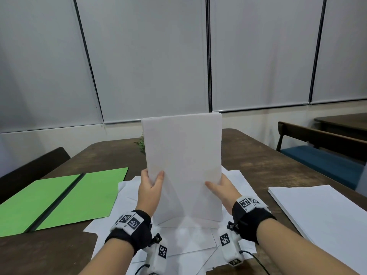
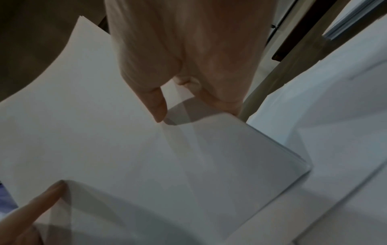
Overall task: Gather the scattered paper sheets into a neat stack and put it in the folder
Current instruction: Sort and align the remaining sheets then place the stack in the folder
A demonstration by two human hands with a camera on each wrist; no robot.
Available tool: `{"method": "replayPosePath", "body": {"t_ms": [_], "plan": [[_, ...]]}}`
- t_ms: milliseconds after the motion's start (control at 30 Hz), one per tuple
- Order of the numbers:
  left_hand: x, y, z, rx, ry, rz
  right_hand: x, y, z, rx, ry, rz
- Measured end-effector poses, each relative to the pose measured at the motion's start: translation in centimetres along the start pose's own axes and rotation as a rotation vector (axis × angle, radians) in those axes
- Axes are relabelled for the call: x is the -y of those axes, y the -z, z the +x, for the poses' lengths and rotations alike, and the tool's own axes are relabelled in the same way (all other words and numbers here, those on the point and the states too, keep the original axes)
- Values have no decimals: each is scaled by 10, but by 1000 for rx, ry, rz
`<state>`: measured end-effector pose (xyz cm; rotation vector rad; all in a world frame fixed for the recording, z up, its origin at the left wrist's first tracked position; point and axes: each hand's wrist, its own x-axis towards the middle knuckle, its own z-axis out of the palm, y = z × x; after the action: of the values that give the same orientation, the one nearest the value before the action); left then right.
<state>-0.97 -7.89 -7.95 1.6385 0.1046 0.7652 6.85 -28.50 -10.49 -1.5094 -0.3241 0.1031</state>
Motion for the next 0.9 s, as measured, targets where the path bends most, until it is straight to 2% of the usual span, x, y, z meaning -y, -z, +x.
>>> {"method": "replayPosePath", "body": {"t_ms": [167, 333, 467, 600, 800, 900], "plan": [[1, 2, -5, 46, -3, 3, -2, 0, -4, -14, -1, -8], [-31, 1, 18, 11, -248, -4, 31, -1, 0, -74, 131, 64], [-69, 4, 37, 3, -360, 22, 72, -6, 12, -122, 243, 125], [-107, 4, 51, -17, -502, 282, 106, -8, 18, -153, 338, 115], [-112, 9, 61, -5, -453, 427, 132, -7, 17, -92, 560, -86], [-112, 12, 59, -53, -476, 383, 136, -7, 18, -70, 574, -186]]}}
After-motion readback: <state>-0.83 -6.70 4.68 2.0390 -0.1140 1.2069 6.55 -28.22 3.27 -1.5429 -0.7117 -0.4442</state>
